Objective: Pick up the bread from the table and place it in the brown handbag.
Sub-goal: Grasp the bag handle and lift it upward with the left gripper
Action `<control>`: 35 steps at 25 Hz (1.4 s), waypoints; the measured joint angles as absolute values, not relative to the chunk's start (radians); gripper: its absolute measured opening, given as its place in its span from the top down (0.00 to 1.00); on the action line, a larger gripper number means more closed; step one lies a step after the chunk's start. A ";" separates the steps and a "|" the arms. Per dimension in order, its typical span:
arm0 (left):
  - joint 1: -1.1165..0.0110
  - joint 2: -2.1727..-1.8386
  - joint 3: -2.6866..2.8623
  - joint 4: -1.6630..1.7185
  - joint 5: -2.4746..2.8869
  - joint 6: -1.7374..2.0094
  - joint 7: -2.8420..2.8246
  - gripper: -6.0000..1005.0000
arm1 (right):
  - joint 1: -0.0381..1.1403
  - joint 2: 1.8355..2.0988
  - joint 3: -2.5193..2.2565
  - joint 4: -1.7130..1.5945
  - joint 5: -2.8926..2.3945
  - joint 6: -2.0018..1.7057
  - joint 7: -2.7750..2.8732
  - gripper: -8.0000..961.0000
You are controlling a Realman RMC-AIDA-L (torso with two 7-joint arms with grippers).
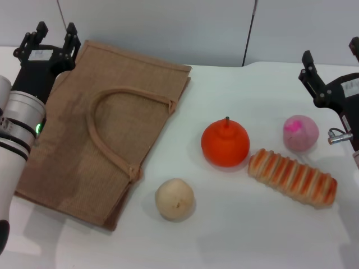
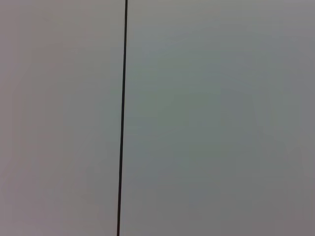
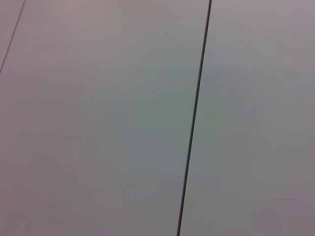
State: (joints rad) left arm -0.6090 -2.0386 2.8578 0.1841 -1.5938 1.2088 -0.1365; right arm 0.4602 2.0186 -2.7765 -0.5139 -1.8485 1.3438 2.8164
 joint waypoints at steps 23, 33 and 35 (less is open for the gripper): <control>-0.628 -2.019 2.861 0.098 -1.372 1.176 -0.540 0.39 | 0.453 2.019 -2.777 -0.513 -1.848 1.334 2.816 0.08; -0.730 -2.026 2.861 -0.326 -0.904 1.176 -1.359 0.39 | 0.452 2.019 -2.777 -0.512 -1.849 1.333 2.816 0.08; -0.756 -2.025 2.862 -0.387 -0.803 1.177 -1.469 0.39 | 0.452 2.019 -2.777 -0.512 -1.849 1.333 2.816 0.08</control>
State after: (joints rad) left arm -0.7561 -2.0249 2.8617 -0.3868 -0.8033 1.1769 -1.4687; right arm 0.4524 2.0187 -2.7765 -0.5124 -1.8495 1.3329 2.8164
